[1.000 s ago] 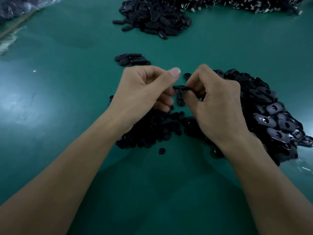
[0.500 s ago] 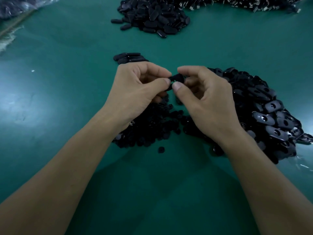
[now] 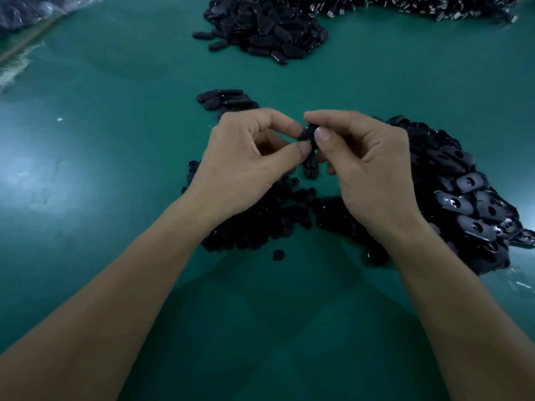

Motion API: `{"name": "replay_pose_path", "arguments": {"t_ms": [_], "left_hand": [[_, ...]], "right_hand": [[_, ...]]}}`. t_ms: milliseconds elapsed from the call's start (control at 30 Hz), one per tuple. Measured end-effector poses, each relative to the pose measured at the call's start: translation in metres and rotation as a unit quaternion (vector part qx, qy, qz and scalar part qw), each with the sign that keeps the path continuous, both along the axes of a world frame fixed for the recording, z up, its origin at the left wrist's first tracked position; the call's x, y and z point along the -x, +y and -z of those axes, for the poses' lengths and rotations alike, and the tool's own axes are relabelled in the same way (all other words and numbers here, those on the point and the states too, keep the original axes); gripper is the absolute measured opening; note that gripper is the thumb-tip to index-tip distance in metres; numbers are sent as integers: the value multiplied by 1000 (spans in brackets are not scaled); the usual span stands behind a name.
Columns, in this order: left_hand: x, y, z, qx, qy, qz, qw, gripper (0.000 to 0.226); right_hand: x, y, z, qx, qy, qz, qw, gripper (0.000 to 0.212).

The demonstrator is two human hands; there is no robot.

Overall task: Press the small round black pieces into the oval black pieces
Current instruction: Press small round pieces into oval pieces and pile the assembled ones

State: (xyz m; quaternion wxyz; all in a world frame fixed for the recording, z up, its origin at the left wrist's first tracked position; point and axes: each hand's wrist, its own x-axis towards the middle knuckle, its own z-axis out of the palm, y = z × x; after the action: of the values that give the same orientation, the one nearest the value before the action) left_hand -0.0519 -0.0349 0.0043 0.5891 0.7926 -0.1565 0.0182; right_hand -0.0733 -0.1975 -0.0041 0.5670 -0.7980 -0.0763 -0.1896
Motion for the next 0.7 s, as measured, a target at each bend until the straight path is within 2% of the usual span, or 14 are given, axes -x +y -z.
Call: {"name": "replay_pose_path", "arguments": {"t_ms": [133, 233, 333, 400, 467, 567, 700], "left_hand": [[0, -1, 0, -5, -42, -11, 999, 9], [-3, 2, 0, -4, -52, -13, 999, 3], [-4, 3, 0, 19, -35, -10, 999, 8], [-5, 3, 0, 31, -30, -21, 999, 11], [-6, 3, 1, 54, -24, -44, 997, 11], [-8, 4, 1, 92, -16, -91, 991, 11], [-12, 7, 0, 95, -29, -129, 987, 10]], "right_hand": [[2, 5, -1, 24, -8, -39, 999, 35], [3, 4, -1, 30, -5, -49, 998, 35], [3, 2, 0, 19, 4, -23, 1000, 36], [3, 1, 1, 44, 13, 5, 999, 34], [3, 0, 3, 138, 21, 20, 990, 30], [5, 0, 5, 335, 35, 6, 942, 29], [8, 3, 3, 433, 65, -36, 898, 40]]}}
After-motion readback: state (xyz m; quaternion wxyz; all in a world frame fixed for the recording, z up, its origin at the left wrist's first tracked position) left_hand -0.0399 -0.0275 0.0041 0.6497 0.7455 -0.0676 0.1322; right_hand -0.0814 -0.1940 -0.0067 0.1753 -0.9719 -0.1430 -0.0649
